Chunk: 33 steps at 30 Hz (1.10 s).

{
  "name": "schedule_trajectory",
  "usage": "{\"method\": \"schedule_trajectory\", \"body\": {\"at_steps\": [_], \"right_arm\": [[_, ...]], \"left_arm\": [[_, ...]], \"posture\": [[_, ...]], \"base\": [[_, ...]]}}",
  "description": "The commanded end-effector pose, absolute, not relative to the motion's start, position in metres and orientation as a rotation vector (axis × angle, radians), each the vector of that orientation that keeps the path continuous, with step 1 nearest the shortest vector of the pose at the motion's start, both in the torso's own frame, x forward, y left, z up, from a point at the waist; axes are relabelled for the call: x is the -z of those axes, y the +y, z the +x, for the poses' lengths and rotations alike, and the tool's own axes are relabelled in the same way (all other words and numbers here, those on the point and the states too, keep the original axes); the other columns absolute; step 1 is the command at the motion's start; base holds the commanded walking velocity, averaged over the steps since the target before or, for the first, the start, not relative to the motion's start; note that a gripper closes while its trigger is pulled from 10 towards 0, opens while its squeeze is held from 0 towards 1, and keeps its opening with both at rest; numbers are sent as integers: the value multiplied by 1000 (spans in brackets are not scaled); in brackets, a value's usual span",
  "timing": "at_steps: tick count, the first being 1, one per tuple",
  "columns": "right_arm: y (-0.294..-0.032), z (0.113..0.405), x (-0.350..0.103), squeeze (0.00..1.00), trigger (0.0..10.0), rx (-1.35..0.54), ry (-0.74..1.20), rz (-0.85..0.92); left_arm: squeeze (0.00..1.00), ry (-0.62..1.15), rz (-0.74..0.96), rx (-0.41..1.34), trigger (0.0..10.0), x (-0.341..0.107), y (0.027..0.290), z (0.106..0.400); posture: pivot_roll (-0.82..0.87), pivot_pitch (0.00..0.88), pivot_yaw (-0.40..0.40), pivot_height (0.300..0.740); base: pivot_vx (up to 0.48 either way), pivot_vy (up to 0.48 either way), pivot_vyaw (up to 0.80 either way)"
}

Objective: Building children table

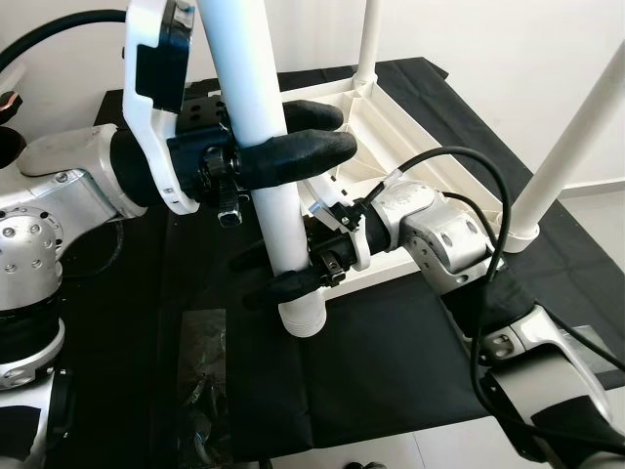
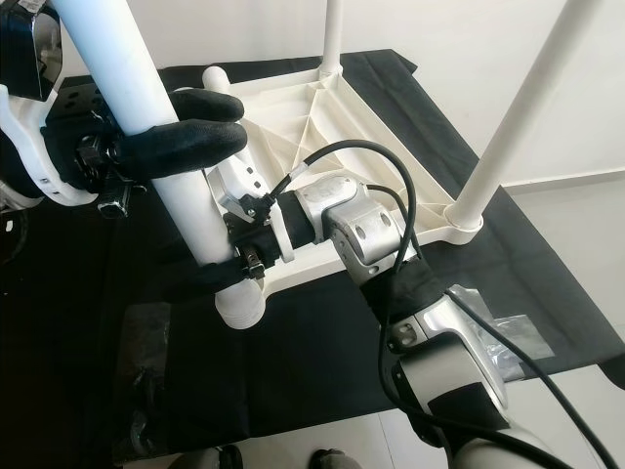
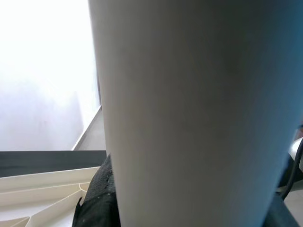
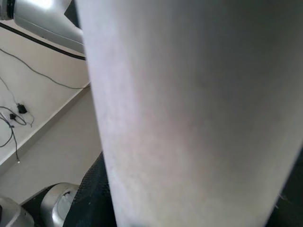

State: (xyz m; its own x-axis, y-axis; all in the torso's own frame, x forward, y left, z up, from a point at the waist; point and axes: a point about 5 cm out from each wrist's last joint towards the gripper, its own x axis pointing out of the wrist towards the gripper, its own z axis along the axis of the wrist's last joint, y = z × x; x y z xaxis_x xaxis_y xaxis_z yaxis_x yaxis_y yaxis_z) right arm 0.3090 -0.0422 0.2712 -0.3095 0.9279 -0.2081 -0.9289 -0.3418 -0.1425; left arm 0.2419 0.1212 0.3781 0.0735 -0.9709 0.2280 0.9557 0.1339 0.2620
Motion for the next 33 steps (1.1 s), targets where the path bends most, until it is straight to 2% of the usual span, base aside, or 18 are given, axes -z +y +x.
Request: {"method": "schedule_trajectory", "body": {"at_steps": [1, 4, 5, 7, 8, 10, 13, 15, 16, 17, 18, 21, 23, 24, 30, 31, 32, 33], "right_arm": [[-23, 302, -266, 0, 0, -1942, 19, -308], [-23, 302, -266, 0, 0, -1938, 18, -304], [-24, 302, -267, 0, 0, -1928, 17, -299], [-24, 302, -267, 0, 0, -1928, 17, -299], [-25, 304, -268, 0, 0, -1907, 12, -292], [-28, 310, -272, 0, 0, -1859, -10, -281], [-41, 329, -286, 0, 0, -1706, -67, -246], [-41, 329, -286, 0, 0, -1706, -67, -246], [-44, 333, -289, 0, 0, -1675, -75, -237], [-53, 338, -294, 0, 0, -1641, -91, -229], [-53, 338, -294, 0, 0, -1641, -91, -229], [-73, 347, -310, 0, 0, -1586, -130, -216], [-76, 347, -314, 0, 0, -1601, -142, -207], [-79, 344, -318, 0, 10000, -1647, -153, -196], [-84, 333, -318, 0, 10000, -1826, -128, -235], [-82, 334, -315, 0, 10000, -1840, -118, -251], [-80, 334, -313, 0, 10000, -1850, -112, -268], [-79, 333, -312, 0, 10000, -1863, -104, -278]], "left_arm": [[0, -473, 54, 1557, 0, -388, 105, 230], [0, -477, 50, 1553, 0, -389, 105, 230], [486, -482, 39, 1522, 3647, -390, 107, 230], [486, -482, 39, 1522, 3647, -390, 107, 230], [1000, -491, 17, 1481, 10000, -392, 111, 230], [1000, -509, -6, 1413, 10000, -395, 121, 232], [1000, -540, -64, 1143, 10000, -393, 167, 244], [1000, -540, -64, 1143, 10000, -393, 167, 244], [1000, -536, -78, 1073, 10000, -390, 179, 248], [1000, -512, -98, 940, 10000, -377, 198, 256], [1000, -512, -98, 940, 10000, -377, 198, 256], [1000, -384, -109, 637, 10000, -333, 236, 255], [1000, -350, -120, 596, 10000, -321, 240, 249], [1000, -303, -119, 525, 10000, -307, 242, 243], [1000, -144, -94, 314, 10000, -253, 229, 223], [765, -118, -96, 292, 10000, -241, 220, 217], [0, -91, -70, 283, 10000, -232, 211, 211], [0, -72, -59, 275, 10000, -225, 202, 207]], "posture": [[-16, 130, 15, 740], [-17, 133, 14, 740], [-19, 135, 13, 740], [-19, 135, 13, 740], [-18, 141, 10, 740], [-20, 151, 8, 740], [-15, 187, 5, 740], [-15, 187, 5, 740], [-15, 187, 5, 740], [-6, 226, -1, 740], [-6, 226, -1, 740], [3, 279, -6, 740], [7, 309, -18, 740], [10, 337, -23, 740], [14, 385, -26, 740], [9, 414, -26, 740], [8, 429, -25, 740], [8, 433, -24, 740]], "base": [[0, 0, 0], [0, 0, 0], [0, 0, 0], [0, 0, 0], [0, 0, 0], [0, 0, 0], [0, 0, 0], [0, 0, 0], [0, 0, 0], [0, 0, 0], [0, 0, 0], [0, 0, 0], [0, 0, 0], [0, 0, 0], [0, 0, 0], [0, 0, 0], [0, 0, 0], [0, 0, 0]]}}
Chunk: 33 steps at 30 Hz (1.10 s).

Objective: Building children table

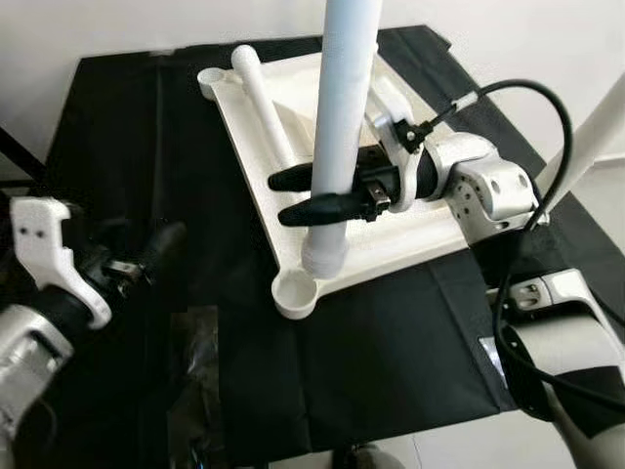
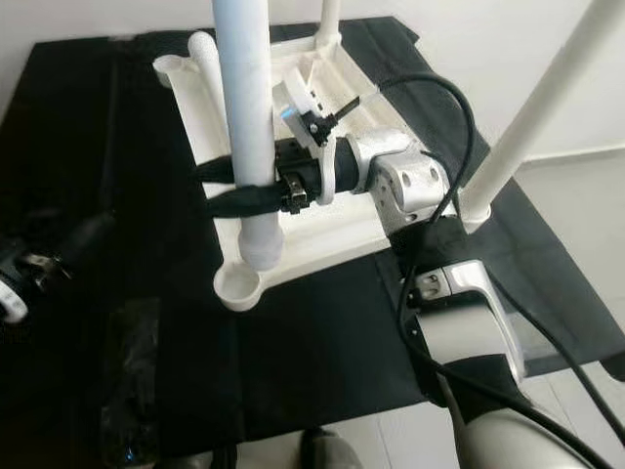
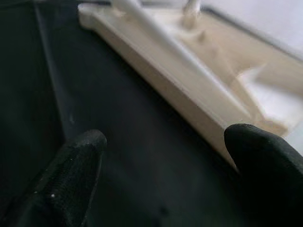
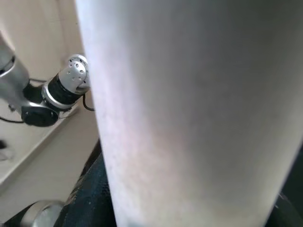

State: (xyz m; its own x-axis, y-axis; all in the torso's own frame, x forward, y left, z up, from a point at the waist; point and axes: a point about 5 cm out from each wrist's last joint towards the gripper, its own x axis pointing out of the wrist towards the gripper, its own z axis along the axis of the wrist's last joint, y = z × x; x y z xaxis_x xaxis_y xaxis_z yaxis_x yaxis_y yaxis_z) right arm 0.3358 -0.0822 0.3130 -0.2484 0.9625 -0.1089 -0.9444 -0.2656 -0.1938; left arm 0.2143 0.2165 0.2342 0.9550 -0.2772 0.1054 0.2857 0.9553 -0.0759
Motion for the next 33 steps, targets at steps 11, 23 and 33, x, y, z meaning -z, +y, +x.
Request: {"method": "schedule_trajectory", "body": {"at_steps": [11, 23, 33], "right_arm": [[-56, 322, -305, 0, 10000, -1974, -128, -406], [-33, 305, -308, 0, 10000, -2118, -166, -461], [-15, 308, -308, 0, 10000, -2134, -178, -483]], "left_arm": [[0, -69, -7, 127, 10000, -206, 171, 186], [0, -51, 16, -82, 10000, -193, 171, 178], [0, -63, 49, -212, 10000, -191, 176, 174]], "posture": [[10, 478, -31, 740], [8, 487, -41, 740], [6, 475, -58, 740]], "base": [[0, 0, 0], [0, 0, 0], [0, 0, 0]]}}
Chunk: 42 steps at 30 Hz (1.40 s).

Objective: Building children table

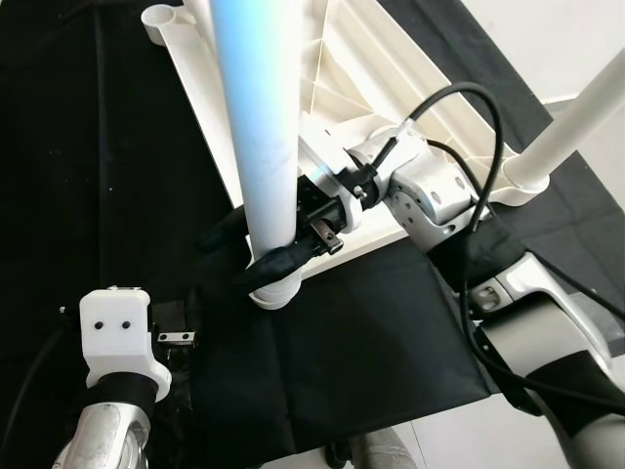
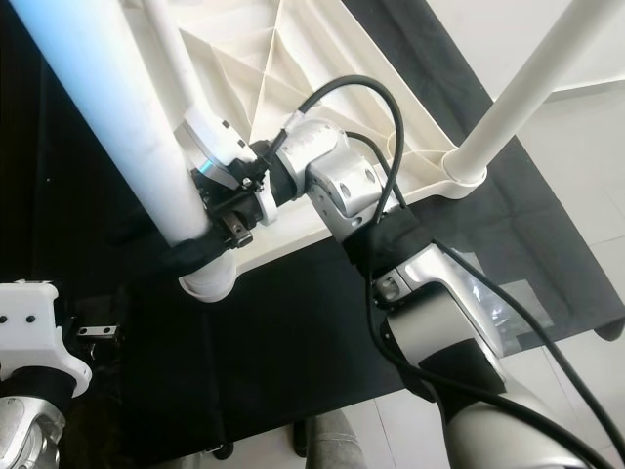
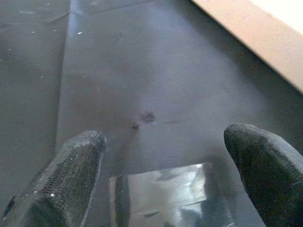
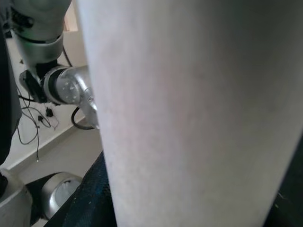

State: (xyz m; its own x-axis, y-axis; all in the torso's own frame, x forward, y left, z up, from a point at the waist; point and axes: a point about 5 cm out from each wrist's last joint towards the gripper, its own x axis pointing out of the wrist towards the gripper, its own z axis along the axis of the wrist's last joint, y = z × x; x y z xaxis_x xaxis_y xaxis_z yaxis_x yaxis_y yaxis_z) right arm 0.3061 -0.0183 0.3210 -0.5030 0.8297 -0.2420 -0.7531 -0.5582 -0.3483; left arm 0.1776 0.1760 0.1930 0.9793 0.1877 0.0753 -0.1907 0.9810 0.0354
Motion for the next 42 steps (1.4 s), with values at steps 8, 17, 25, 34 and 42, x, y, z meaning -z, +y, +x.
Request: {"method": "schedule_trajectory", "body": {"at_steps": [8, 17, 25, 34, 42], "right_arm": [[-2, 311, -308, 0, 10000, -2137, -180, -491], [-5, 312, -296, 0, 10000, -2137, -89, -684], [-3, 312, -294, 0, 10000, -2144, -62, -749], [-5, 315, -291, 0, 10000, -2147, -50, -553], [-8, 320, -285, 0, 10000, -2076, -7, -388]], "left_arm": [[0, -76, 54, -262, 10000, -189, 176, 172], [0, -89, 57, -290, 10000, -190, 176, 173], [0, -103, 55, -301, 10000, -191, 176, 174], [0, -110, 56, -316, 10000, -192, 178, 175], [0, -114, 64, -321, 10000, -192, 180, 176]], "posture": [[7, 473, -72, 740], [-2, 478, -79, 740], [-8, 478, -95, 740], [-7, 478, -91, 740], [-2, 477, -82, 740]], "base": [[0, 0, 0], [0, 0, 0], [0, 0, 0], [0, 0, 0], [0, 0, 0]]}}
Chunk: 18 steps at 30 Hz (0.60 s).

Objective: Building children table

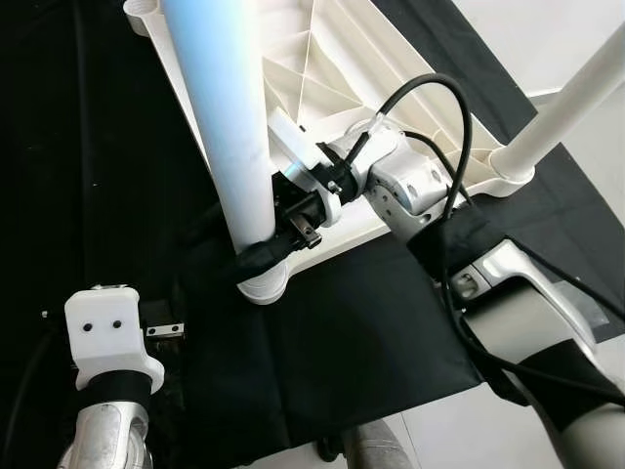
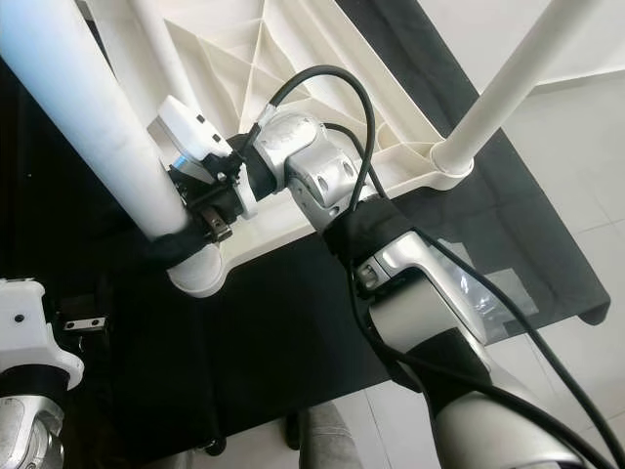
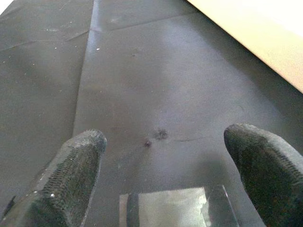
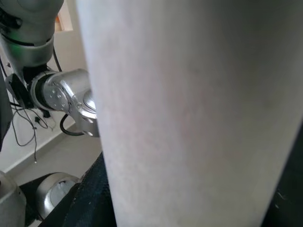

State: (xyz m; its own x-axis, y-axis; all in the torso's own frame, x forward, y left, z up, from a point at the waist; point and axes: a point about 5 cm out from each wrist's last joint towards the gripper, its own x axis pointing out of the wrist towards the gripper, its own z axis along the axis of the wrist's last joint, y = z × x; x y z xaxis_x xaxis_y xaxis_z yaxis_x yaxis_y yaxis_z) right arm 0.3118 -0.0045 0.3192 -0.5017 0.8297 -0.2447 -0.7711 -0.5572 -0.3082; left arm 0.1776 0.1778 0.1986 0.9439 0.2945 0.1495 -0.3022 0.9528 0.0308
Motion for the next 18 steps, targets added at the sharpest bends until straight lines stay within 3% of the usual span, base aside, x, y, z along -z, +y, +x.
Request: {"method": "schedule_trajectory", "body": {"at_steps": [1, 18], "right_arm": [[-8, 322, -284, 0, 10000, -2056, -2, -374], [-13, 325, -273, 0, 10000, -1989, 37, -494]], "left_arm": [[0, -115, 65, -321, 10000, -192, 180, 176], [0, -126, 71, -325, 10000, -195, 183, 178]], "posture": [[-1, 477, -82, 740], [5, 472, -73, 740]], "base": [[0, 0, 0], [0, 0, 0]]}}
